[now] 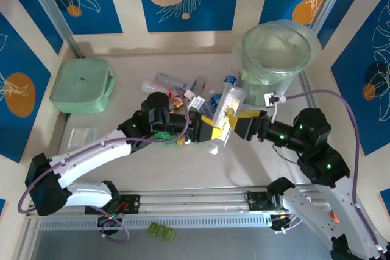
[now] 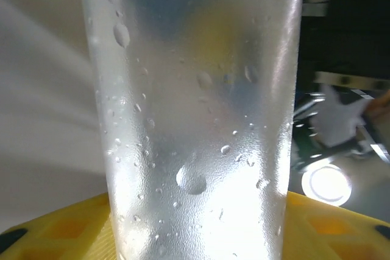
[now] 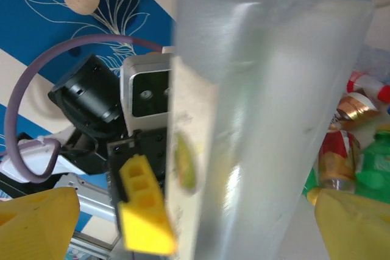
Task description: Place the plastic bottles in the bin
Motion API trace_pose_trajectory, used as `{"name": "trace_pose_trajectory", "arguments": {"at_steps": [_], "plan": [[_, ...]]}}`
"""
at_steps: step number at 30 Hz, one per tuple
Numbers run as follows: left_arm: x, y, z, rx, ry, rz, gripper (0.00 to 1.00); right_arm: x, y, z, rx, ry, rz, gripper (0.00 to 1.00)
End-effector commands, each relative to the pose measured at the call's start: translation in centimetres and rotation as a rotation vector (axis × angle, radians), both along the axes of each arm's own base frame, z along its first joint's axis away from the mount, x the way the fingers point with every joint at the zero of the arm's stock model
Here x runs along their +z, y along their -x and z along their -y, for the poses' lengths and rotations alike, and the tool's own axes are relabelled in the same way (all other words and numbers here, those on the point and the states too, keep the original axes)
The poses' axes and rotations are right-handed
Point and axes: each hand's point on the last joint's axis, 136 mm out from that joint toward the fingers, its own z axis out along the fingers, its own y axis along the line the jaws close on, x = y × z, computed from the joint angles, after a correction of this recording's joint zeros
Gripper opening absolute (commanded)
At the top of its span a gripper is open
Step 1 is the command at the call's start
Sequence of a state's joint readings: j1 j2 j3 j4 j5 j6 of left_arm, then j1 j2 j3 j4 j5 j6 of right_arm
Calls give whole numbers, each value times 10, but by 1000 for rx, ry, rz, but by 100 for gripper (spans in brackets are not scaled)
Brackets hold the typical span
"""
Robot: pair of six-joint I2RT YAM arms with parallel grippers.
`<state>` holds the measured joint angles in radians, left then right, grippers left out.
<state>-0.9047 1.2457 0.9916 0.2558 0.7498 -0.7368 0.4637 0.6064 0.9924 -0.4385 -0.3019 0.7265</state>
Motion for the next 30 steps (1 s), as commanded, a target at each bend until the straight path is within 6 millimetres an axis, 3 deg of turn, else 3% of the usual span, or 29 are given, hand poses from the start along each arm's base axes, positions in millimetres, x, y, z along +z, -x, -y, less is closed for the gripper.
{"name": "trace_pose_trajectory", "arguments": {"at_steps": [1,5,10,17,25,30], "plan": [[35,13,-7,-87,143,9,53,16,-6,-8,70,-96,12,100],[39,8,-13,-70,173,-8,53,21,-15,-1,93,-195,15,99],[42,8,-14,-82,185,-21,52,23,-11,-10,208,-257,23,93],[39,5,-10,-83,174,-26,52,16,-13,-20,251,-250,-5,79],[28,-1,-8,-54,138,-37,52,9,-10,-32,266,-219,-14,77],[26,-1,-8,-47,129,-37,53,9,-11,-31,243,-211,-11,52]]}}
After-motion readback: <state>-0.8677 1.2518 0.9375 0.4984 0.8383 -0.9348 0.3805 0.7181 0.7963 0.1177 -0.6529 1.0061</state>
